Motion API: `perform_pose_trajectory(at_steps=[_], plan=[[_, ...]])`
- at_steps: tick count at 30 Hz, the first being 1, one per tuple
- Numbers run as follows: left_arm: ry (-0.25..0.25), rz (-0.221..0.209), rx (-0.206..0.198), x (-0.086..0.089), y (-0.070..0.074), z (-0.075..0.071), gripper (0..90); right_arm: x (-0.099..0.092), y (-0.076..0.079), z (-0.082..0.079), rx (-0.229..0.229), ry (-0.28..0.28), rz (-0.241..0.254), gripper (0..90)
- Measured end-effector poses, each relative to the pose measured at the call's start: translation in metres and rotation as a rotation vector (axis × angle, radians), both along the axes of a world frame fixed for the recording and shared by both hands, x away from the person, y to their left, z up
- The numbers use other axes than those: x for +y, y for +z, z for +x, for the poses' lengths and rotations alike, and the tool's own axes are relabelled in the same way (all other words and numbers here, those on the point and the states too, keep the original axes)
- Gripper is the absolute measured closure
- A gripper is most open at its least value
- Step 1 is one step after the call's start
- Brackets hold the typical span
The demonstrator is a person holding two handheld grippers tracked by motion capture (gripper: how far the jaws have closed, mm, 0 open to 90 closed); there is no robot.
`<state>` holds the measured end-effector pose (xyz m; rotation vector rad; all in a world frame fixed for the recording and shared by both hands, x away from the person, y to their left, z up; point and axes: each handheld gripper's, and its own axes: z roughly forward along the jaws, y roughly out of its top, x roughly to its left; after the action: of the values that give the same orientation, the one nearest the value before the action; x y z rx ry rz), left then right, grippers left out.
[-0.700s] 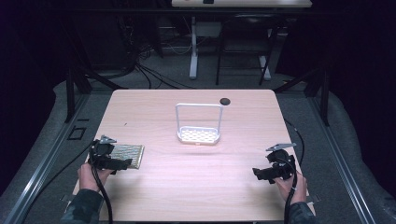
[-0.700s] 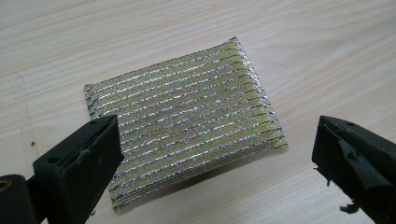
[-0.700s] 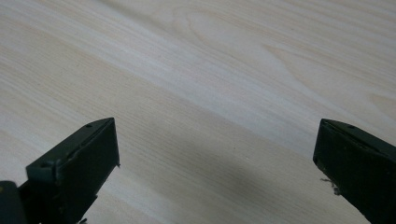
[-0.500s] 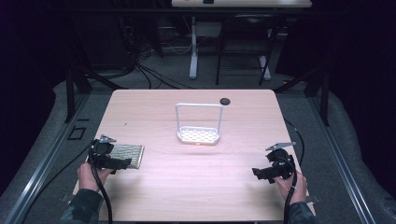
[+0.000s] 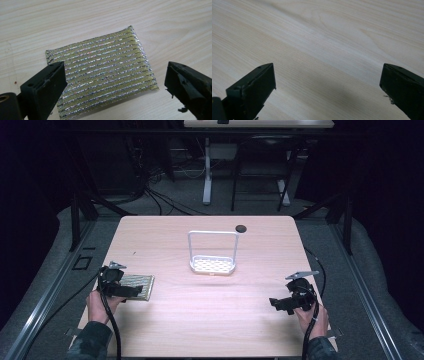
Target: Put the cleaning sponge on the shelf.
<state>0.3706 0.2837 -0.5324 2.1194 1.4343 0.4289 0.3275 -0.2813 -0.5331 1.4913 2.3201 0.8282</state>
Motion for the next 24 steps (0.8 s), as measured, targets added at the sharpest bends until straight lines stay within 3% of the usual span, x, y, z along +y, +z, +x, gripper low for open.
perform_pose_trajectory(at_steps=[6, 12, 14, 19, 24], plan=[[0.018, -0.02, 0.04, 0.003, -0.009, 0.009, 16.7, 0.006, -0.002, 0.003, 0.028, 0.023, -0.002, 0.0], [0.079, -0.015, 0.073, 0.012, -0.018, 0.019, 35.4, 0.007, 0.0, 0.002, 0.023, 0.041, 0.003, 0.0], [0.1, -0.033, 0.066, 0.016, -0.019, 0.02, 40.7, 0.007, 0.002, 0.002, 0.022, 0.036, 0.01, 0.0], [0.102, -0.006, 0.058, 0.019, -0.021, 0.02, 59.1, 0.007, -0.001, 0.003, 0.039, 0.041, 0.003, 0.6], [0.114, 0.022, 0.043, 0.017, -0.022, 0.018, 67.2, 0.007, -0.002, 0.002, 0.05, 0.043, 0.006, 1.1]])
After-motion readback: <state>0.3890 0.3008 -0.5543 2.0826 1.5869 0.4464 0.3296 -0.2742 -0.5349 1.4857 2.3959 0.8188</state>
